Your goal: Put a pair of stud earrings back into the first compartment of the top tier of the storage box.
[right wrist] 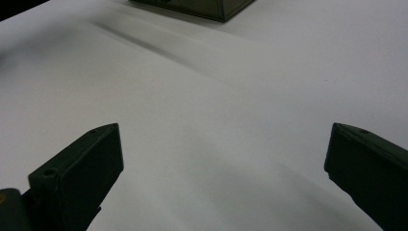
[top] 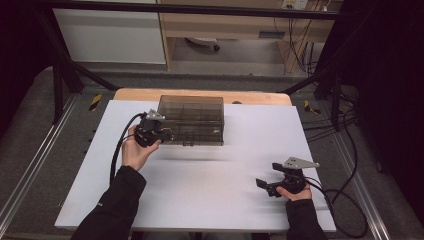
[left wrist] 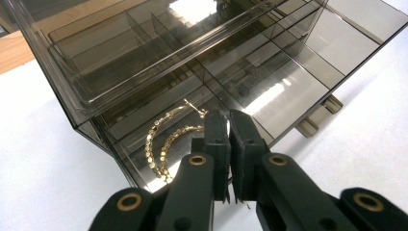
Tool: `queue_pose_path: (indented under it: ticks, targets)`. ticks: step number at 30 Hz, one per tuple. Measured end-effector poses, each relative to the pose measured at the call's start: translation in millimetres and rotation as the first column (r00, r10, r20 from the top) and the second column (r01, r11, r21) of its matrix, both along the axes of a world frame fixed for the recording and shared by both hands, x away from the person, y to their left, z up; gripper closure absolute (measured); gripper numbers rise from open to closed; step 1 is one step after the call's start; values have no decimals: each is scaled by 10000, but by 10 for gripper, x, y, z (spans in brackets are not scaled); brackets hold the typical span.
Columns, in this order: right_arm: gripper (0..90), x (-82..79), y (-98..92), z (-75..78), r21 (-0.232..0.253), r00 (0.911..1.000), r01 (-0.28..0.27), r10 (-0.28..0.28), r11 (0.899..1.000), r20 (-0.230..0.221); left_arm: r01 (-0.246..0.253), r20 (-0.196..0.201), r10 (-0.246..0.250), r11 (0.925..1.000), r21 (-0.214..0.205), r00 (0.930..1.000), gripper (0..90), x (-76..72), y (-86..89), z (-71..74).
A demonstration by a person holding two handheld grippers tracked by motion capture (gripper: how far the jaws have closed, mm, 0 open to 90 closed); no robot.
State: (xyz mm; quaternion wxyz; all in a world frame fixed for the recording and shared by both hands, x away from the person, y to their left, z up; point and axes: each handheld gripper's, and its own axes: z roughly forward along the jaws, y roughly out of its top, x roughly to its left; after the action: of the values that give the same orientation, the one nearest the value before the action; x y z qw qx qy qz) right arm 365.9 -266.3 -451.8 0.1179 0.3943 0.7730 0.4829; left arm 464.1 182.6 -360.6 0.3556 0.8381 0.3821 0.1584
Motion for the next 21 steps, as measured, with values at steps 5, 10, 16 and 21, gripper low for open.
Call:
queue_pose_path:
  ticks: [5,10,16,21]
  targets:
    - [5,1,0,-1,1,10000,-5,5,10000,-1,-112,20,112,9999,-38,9999,862,10,3,-4]
    - [5,3,0,-2,-8,10000,-25,25,10000,5,-158,202,161,9998,-154,9997,811,5,31,28]
    - [5,1,0,0,13,10000,-7,7,10000,4,-244,518,271,9984,-503,9983,703,-60,62,108]
    - [5,1,-2,1,2,10000,0,0,10000,-5,-299,841,330,9988,-383,9959,564,-136,75,155]
